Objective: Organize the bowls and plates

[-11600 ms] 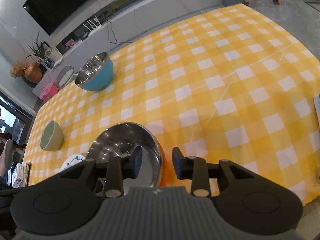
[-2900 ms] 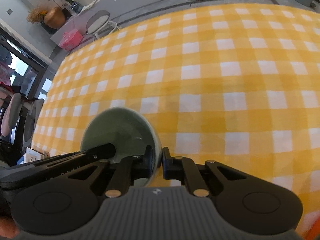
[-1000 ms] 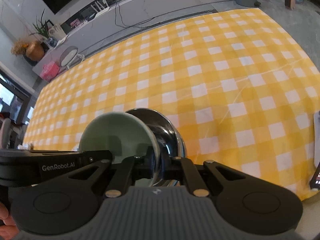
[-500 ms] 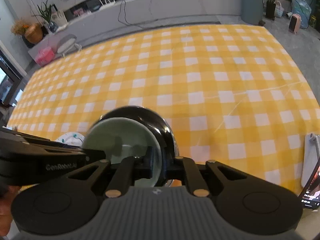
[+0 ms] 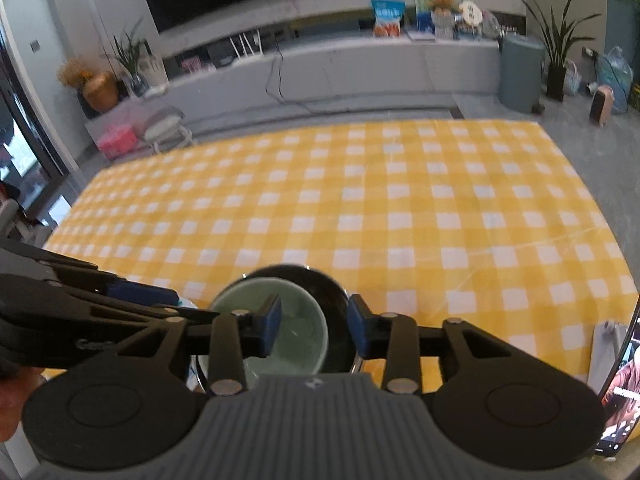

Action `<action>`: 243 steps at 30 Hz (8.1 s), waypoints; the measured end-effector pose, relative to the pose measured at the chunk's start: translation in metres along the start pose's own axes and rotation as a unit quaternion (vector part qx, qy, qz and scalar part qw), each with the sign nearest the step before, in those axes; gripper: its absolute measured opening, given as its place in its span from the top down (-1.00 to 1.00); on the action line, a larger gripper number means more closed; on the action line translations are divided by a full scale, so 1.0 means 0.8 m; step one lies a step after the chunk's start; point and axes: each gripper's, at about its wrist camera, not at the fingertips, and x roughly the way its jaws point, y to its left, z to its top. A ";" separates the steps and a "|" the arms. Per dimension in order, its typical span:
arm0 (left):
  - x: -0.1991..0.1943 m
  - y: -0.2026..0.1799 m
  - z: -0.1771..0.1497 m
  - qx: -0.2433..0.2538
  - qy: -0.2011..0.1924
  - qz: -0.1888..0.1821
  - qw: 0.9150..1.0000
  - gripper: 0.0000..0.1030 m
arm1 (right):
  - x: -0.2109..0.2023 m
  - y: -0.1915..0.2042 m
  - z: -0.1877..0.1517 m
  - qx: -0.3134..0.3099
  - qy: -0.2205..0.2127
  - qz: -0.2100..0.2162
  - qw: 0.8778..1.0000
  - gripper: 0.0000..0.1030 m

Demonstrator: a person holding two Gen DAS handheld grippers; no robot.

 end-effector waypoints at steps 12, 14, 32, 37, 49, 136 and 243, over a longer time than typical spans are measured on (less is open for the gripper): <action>-0.014 0.015 -0.032 -0.093 -0.089 -0.011 0.992 -0.48 | 0.023 -0.038 -0.021 0.108 -0.005 0.001 0.994 -0.11; -0.009 0.021 -0.036 -0.119 -0.095 -0.012 0.988 -0.50 | 0.029 -0.043 -0.025 0.125 0.002 0.003 0.992 -0.32; 0.063 0.073 -0.080 -0.267 -0.053 -0.075 0.959 -0.50 | 0.082 -0.068 -0.063 0.281 0.102 0.074 0.951 -0.40; 0.081 0.076 -0.083 -0.278 -0.035 -0.086 0.956 -0.50 | 0.087 -0.070 -0.064 0.290 0.104 0.065 0.949 -0.38; 0.108 0.082 -0.084 -0.298 -0.006 -0.119 0.947 -0.46 | 0.095 -0.079 -0.067 0.299 0.112 0.068 0.945 -0.26; 0.024 0.227 -0.155 -0.379 -0.040 -0.074 0.921 -0.18 | 0.145 0.094 -0.063 0.240 0.176 0.165 0.940 0.03; -0.072 0.044 -0.218 -0.062 -0.113 0.196 0.972 -0.56 | -0.032 0.147 -0.168 -0.052 -0.059 -0.010 0.997 -0.91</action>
